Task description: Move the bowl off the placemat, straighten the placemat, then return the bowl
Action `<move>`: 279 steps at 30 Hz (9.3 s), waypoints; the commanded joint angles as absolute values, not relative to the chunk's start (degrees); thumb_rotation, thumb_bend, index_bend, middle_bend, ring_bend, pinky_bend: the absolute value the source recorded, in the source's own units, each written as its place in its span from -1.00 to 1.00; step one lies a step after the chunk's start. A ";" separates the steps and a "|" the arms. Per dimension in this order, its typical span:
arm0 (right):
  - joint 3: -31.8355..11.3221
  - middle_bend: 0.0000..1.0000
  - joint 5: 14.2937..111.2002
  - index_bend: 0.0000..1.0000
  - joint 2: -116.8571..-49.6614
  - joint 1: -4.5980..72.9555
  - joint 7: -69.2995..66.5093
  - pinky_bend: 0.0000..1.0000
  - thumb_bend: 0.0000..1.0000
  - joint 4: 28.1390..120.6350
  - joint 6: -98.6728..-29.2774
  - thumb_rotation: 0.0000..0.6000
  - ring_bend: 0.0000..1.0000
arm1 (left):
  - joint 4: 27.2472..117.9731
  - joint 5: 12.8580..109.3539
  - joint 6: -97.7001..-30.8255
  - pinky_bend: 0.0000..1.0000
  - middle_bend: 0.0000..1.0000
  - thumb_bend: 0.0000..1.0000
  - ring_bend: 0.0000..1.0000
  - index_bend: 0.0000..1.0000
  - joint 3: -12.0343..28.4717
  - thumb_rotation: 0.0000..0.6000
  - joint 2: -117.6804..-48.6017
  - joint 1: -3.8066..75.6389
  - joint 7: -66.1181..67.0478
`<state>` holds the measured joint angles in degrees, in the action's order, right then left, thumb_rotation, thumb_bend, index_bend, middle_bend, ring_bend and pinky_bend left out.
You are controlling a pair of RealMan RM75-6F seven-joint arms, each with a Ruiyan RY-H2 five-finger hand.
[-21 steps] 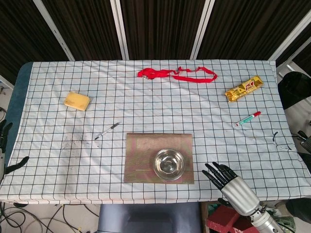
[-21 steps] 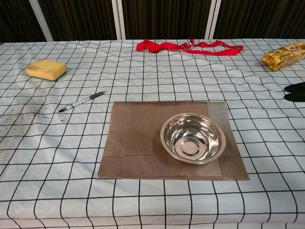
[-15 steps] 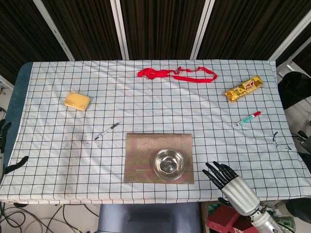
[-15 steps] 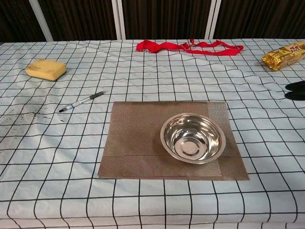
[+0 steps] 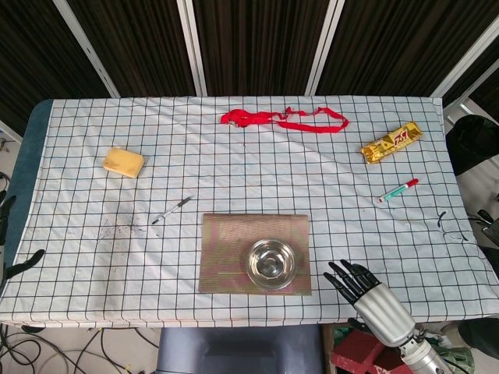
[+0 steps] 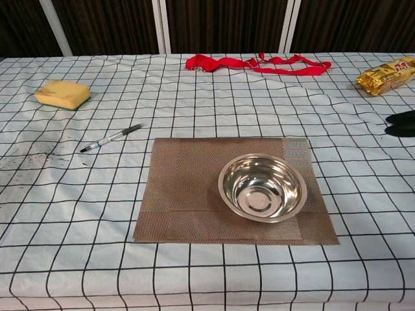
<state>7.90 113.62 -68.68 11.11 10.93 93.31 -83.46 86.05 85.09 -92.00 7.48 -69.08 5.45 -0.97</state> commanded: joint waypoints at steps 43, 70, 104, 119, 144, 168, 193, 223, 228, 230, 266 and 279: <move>-2.59 -0.51 99.59 -0.34 -92.76 23.47 29.06 -0.46 -0.70 91.91 -57.89 1.00 -0.56 | 88.04 83.44 -90.21 -1.00 -1.00 -0.97 -1.00 -1.00 7.53 1.00 -67.88 5.34 -3.28; -2.80 -0.29 93.71 0.07 -96.34 25.69 31.37 -0.35 -0.08 85.47 -58.59 1.00 -0.41 | 88.92 82.80 -89.49 -1.00 -1.00 -0.97 -1.00 -1.00 7.56 1.00 -67.34 5.31 -4.25; -10.11 -0.13 86.12 0.31 -80.88 22.92 23.32 -0.35 0.16 84.62 -70.47 1.00 -0.37 | 88.79 83.09 -90.28 -1.00 -1.00 -0.97 -1.00 -1.00 7.72 1.00 -67.78 5.15 -4.31; -13.50 -0.14 76.82 0.31 -80.91 22.58 21.47 -0.35 0.15 77.44 -69.67 1.00 -0.37 | 88.55 83.47 -90.99 -1.00 -1.00 -0.97 -1.00 -1.00 7.70 1.00 -68.05 4.92 -4.20; -8.39 -0.82 66.57 -0.48 -77.83 19.11 39.46 -0.60 -0.64 84.68 -69.33 1.00 -0.78 | 88.02 85.27 -91.97 -1.00 -1.00 -0.97 -1.00 -1.00 7.15 1.00 -68.19 4.75 -4.68; 2.07 -0.89 90.66 -0.71 -75.28 18.19 44.91 -0.62 -0.87 108.26 -74.56 1.00 -0.85 | 87.41 86.03 -92.91 -1.00 -1.00 -0.97 -1.00 -1.00 7.22 1.00 -68.58 4.69 -4.85; -1.10 -0.87 81.15 -0.71 -91.03 22.90 56.81 -0.62 -0.96 103.08 -64.75 1.00 -0.85 | 87.17 85.40 -92.83 -1.00 -1.00 -0.97 -1.00 -1.00 7.71 1.00 -68.51 4.78 -5.56; -1.66 -0.90 67.84 -0.74 -92.33 24.57 64.00 -0.62 -0.99 103.59 -65.38 1.00 -0.85 | 87.15 85.59 -93.05 -1.00 -1.00 -0.97 -1.00 -1.00 7.66 1.00 -68.70 4.75 -5.37; -1.49 -0.90 66.42 -0.74 -92.89 25.04 64.32 -0.62 -0.99 102.87 -65.59 1.00 -0.85 | 87.07 85.47 -93.37 -1.00 -1.00 -0.97 -1.00 -1.00 7.98 1.00 -68.70 4.74 -5.79; -1.39 -0.90 65.94 -0.74 -93.03 25.16 64.32 -0.62 -0.99 102.60 -65.69 1.00 -0.85 | 87.04 85.43 -93.36 -1.00 -1.00 -0.97 -1.00 -1.00 7.98 1.00 -68.70 4.72 -5.88; 0.12 -0.90 68.04 -0.76 -96.57 26.83 54.13 -0.62 -0.30 98.26 -66.38 1.00 -0.84 | 87.04 85.54 -93.69 -1.00 -1.00 -0.97 -1.00 -1.00 8.03 1.00 -68.90 4.62 -6.15; -1.10 -0.89 70.75 -0.76 -99.03 26.72 49.09 -0.62 -0.17 96.67 -68.67 1.00 -0.83 | 87.22 85.45 -93.64 -1.00 -1.00 -0.97 -1.00 -1.00 8.09 1.00 -68.81 4.60 -6.67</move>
<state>-0.84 69.87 -98.51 26.90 50.13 97.03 -67.96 87.22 85.46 -93.64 8.09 -68.81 4.60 -6.66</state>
